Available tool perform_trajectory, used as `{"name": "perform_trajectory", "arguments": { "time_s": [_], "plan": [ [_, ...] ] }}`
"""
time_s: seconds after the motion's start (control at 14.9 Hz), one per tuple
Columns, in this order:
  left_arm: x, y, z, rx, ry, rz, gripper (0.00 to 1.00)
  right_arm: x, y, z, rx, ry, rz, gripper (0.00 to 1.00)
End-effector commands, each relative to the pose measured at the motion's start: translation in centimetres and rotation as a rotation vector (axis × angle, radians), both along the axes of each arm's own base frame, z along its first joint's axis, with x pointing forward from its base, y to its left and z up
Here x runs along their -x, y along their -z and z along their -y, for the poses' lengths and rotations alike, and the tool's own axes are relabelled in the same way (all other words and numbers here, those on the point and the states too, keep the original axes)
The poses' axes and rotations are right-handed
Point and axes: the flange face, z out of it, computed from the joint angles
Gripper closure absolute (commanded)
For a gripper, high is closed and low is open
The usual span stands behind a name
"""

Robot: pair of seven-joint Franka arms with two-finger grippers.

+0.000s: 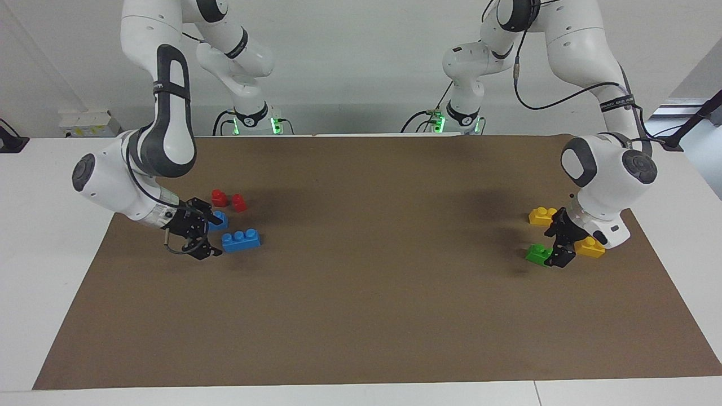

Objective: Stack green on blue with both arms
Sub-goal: 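Lower the right gripper onto the farther blue brick and close it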

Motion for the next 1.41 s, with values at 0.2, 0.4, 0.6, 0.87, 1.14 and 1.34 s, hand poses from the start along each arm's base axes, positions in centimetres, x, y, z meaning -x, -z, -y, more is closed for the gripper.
{"name": "perform_trajectory", "arguments": {
  "time_s": [0.2, 0.4, 0.6, 0.87, 1.14, 1.34],
  "plan": [
    [-0.8, 1.1, -1.2, -0.015, -0.009, 0.045, 0.0, 1.6, 2.6, -0.1, -0.025, -0.025, 0.009, 0.02],
    [-0.6, 1.6, -1.1, -0.014, -0.005, 0.043, 0.0, 1.9, 3.3, 0.0, -0.019, -0.033, 0.018, 0.02],
    [-0.4, 2.1, -1.1, -0.014, -0.008, 0.051, 0.0, 2.3, 4.2, 0.0, -0.03, -0.021, 0.028, 0.04],
    [-0.3, 2.6, -1.1, -0.014, -0.006, 0.051, 0.0, 2.8, 5.3, 0.1, -0.028, -0.019, 0.046, 0.15],
    [-0.1, 3.1, -1.1, -0.015, -0.005, 0.06, 0.0, 2.8, 5.3, 0.1, -0.041, -0.005, 0.046, 0.42],
    [-0.1, 3.0, -1.1, -0.014, -0.003, 0.062, 0.0, 2.3, 4.6, -0.1, -0.048, -0.007, 0.046, 0.8]
  ]
}}
